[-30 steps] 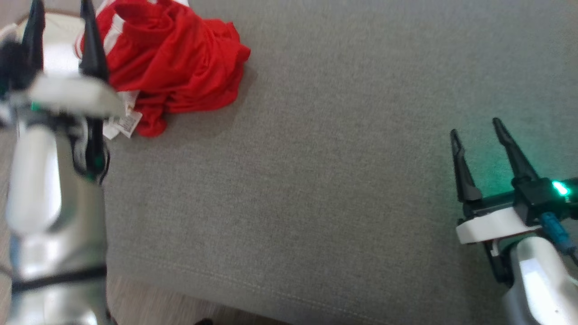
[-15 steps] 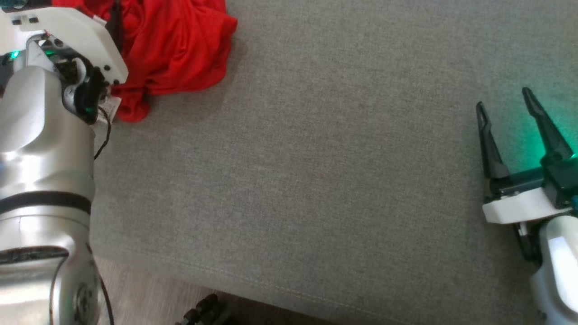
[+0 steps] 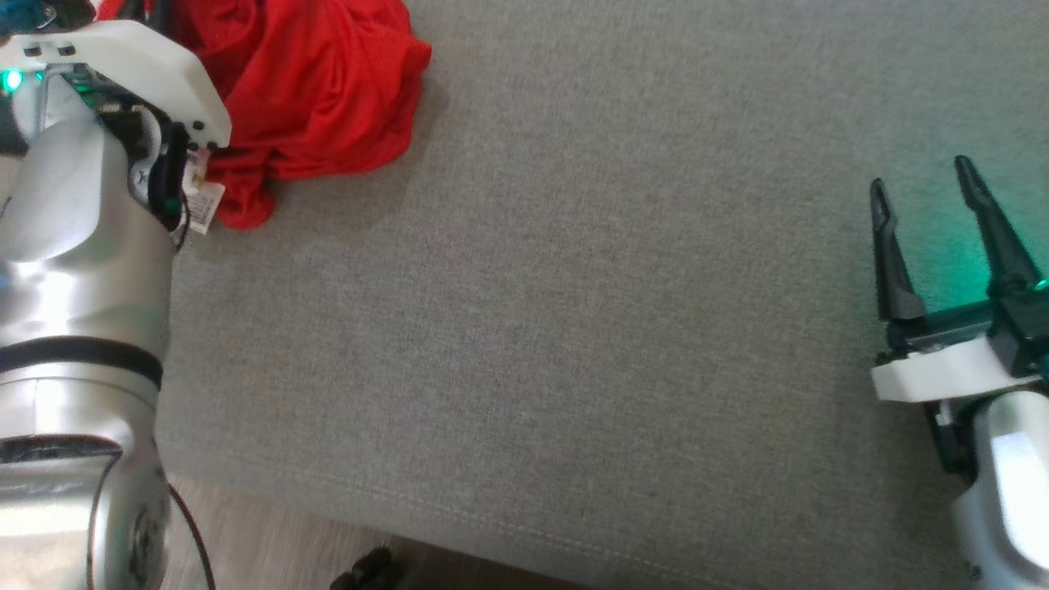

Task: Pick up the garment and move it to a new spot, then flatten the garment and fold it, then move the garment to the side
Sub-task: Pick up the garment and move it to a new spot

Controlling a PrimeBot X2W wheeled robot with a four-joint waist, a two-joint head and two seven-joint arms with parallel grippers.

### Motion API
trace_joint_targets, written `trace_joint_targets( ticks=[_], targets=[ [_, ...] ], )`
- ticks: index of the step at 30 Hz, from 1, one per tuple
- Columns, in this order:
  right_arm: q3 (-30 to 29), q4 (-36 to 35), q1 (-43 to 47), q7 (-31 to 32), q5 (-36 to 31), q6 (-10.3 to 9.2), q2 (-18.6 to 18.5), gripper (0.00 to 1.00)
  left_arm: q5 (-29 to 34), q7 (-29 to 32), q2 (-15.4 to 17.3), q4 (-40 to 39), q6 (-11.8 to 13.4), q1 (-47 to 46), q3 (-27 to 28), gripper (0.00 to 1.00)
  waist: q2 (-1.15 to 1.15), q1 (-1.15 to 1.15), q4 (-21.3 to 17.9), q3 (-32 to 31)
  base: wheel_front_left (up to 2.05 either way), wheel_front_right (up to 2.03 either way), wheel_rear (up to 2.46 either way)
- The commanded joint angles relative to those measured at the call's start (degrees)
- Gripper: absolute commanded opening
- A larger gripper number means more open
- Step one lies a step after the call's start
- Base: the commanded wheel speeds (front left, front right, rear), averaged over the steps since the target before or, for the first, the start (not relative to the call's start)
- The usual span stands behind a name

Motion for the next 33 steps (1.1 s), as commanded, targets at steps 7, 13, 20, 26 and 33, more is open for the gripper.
trace_joint_targets(
  ticks=[7,13,20,26,33],
  targets=[
    [1.55,-0.12,0.55,-0.36,0.94,0.44,4.94,1.0,4.47,-7.11,5.5,-7.97,0.56,-3.08,-3.81,0.0,0.0,0.0,-2.76,-8.55,0.0,0.0,0.0],
    [1.53,0.9,2.08,-0.36,1.76,0.44,8.47,1.0,6.91,-7.53,5.32,-18.86,-0.62,-3.62,-8.78,0.0,0.0,0.0,-6.92,-15.36,0.0,0.0,0.0],
    [2.11,1.04,3.35,-0.36,2.86,0.44,10.16,1.0,4.7,-5.2,3.65,-30.07,-1.59,-3.52,-13.44,0.0,0.0,0.0,-13.96,-20.29,0.0,0.0,0.0],
    [3.91,0.13,3.22,-0.36,6.53,0.44,10.3,1.0,-1.14,-1.07,1.24,-37.36,-1.75,-2.87,-16.27,0.0,0.0,0.0,-20.99,-21.48,0.0,0.0,0.0],
    [4.36,-0.72,2.15,-0.36,8.67,0.44,10.31,1.0,-7.01,2.12,-2.5,-43.24,-1.78,0.73,-20.88,0.0,0.0,0.0,-26.98,-18.52,0.0,0.0,0.0]
  ],
)
